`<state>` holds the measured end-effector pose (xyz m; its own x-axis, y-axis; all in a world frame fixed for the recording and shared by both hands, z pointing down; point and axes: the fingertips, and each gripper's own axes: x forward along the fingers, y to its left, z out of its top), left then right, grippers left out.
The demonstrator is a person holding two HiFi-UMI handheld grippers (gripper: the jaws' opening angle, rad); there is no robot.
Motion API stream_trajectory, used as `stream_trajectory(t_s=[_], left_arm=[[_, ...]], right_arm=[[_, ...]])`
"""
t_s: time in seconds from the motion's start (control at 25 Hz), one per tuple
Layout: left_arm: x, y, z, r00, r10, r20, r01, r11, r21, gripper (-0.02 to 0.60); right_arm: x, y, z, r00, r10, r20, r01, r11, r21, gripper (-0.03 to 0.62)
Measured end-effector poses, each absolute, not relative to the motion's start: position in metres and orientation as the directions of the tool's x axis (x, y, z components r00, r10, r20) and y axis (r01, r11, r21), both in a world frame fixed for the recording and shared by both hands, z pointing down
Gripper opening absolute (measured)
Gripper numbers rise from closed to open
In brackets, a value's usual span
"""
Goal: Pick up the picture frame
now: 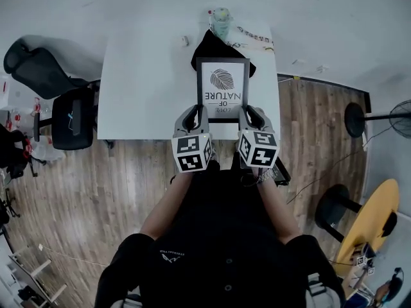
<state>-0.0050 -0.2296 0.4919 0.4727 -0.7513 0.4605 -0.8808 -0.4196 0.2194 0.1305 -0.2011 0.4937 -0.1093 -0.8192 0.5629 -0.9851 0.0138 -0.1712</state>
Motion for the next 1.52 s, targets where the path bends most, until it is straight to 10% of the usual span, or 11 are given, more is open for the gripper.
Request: stream_trajectory(t_s=[1.52], left_arm=[[-0.011, -0.237, 0.286, 0.466, -0.883, -0.065, -0.883, -0.468, 0.030, 0.072]], right_arm=[[0.124, -0.214, 0.283, -0.085, -0.995, 0.055, -0.996, 0.086, 0.014, 0.067]])
